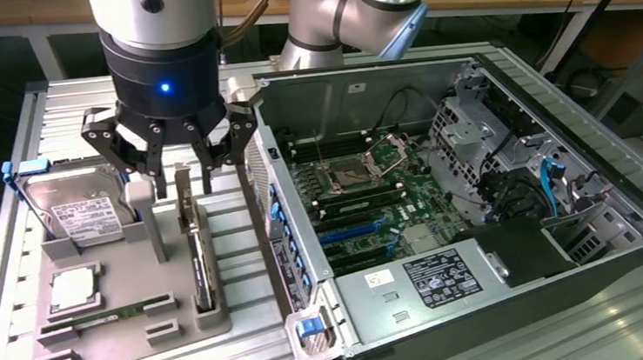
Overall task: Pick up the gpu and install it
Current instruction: 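Pick up the gpu and move the gpu toward the slot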
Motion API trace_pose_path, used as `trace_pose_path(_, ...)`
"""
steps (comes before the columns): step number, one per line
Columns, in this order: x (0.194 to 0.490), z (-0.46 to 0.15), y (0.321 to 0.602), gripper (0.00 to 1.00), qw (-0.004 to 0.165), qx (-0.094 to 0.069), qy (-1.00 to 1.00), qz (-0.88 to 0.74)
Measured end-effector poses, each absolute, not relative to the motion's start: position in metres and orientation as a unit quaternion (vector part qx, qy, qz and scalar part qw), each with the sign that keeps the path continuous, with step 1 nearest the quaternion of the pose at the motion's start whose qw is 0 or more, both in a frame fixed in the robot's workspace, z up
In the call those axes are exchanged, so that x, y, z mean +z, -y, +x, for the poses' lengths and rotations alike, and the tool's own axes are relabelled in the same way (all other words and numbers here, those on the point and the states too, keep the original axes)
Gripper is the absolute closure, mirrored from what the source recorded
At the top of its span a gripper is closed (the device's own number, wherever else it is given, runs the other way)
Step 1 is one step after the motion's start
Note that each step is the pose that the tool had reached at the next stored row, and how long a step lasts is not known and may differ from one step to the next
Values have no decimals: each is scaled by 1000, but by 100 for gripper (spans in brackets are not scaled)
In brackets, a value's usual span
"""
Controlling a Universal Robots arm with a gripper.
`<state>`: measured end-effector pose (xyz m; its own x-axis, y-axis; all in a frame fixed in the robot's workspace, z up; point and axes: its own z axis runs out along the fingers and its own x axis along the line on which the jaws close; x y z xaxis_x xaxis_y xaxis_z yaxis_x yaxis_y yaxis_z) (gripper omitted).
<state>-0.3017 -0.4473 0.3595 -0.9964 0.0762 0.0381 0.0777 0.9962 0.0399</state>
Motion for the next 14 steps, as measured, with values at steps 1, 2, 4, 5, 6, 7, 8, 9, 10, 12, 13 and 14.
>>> trace_pose_path(1,359,-302,448,52,18,-21,999,-39)
trace_pose_path(2,358,-302,448,52,18,-21,999,-39)
trace_pose_path(4,357,-302,449,52,18,-21,999,-39)
trace_pose_path(5,357,-302,450,52,18,-21,999,-39)
trace_pose_path(6,356,-302,450,52,18,-21,999,-39)
trace_pose_path(7,355,-302,451,52,18,-21,999,-39)
trace_pose_path(8,354,-302,451,52,18,-21,999,-39)
trace_pose_path(9,354,-302,451,52,18,-21,999,-39)
trace_pose_path(10,353,-302,452,52,18,-21,999,-39)
trace_pose_path(12,352,-302,452,52,18,-21,999,-39)
trace_pose_path(13,351,-302,453,52,18,-21,999,-39)
trace_pose_path(14,350,-302,453,52,18,-21,999,-39)
